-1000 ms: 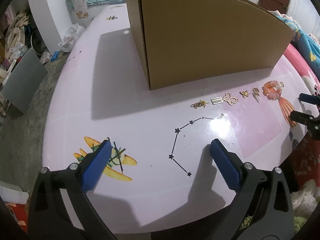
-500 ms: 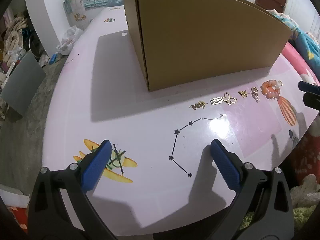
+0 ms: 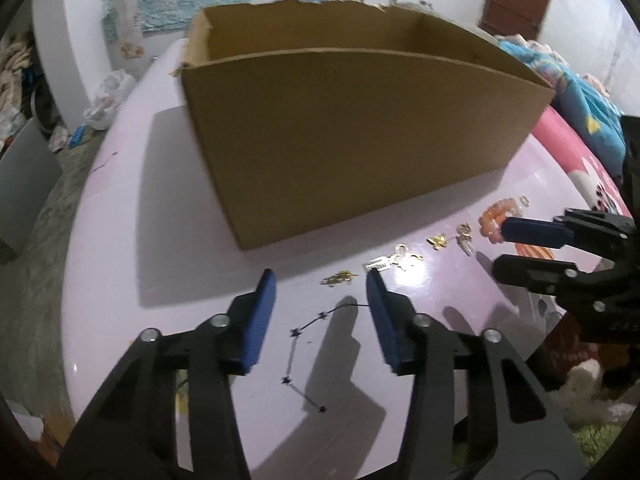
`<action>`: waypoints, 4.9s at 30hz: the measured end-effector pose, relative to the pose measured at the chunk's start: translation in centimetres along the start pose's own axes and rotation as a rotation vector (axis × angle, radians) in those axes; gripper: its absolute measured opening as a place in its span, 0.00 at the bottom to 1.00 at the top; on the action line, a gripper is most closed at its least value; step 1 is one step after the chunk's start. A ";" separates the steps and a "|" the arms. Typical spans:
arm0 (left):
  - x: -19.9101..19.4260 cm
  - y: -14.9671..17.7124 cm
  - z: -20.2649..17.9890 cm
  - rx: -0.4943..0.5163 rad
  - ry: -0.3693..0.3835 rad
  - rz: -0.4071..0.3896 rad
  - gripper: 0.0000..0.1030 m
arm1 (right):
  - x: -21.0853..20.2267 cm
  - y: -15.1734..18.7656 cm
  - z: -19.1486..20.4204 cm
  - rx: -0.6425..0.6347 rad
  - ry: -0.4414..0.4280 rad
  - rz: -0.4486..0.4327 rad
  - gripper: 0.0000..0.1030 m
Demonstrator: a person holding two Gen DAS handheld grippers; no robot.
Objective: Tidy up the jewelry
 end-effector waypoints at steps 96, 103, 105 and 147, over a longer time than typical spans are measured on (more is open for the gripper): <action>-9.9 -1.9 0.1 0.018 0.061 -0.241 0.02 | -5.8 -3.9 2.3 -0.043 -0.011 -0.150 0.05; -13.1 -7.6 -0.6 0.053 0.105 -0.370 0.02 | -9.8 -9.7 2.7 -0.131 -0.065 -0.274 0.05; -12.5 -9.8 -0.6 0.053 0.121 -0.373 0.02 | -10.0 -11.7 2.2 -0.148 -0.082 -0.282 0.05; -4.1 -16.6 -0.1 -0.096 0.171 -0.111 0.37 | -8.7 -16.8 -7.1 0.025 -0.013 -0.139 0.46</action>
Point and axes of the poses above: each gripper's, at about its wrist camera, not at the fingertips, and x roughly the way its jaws point, z to its left, y to its underside, the point moved 4 cm from there along x, roughly the way its jaws point, and after that the axes turned 10 degrees about -y, right-handed, at the moved point
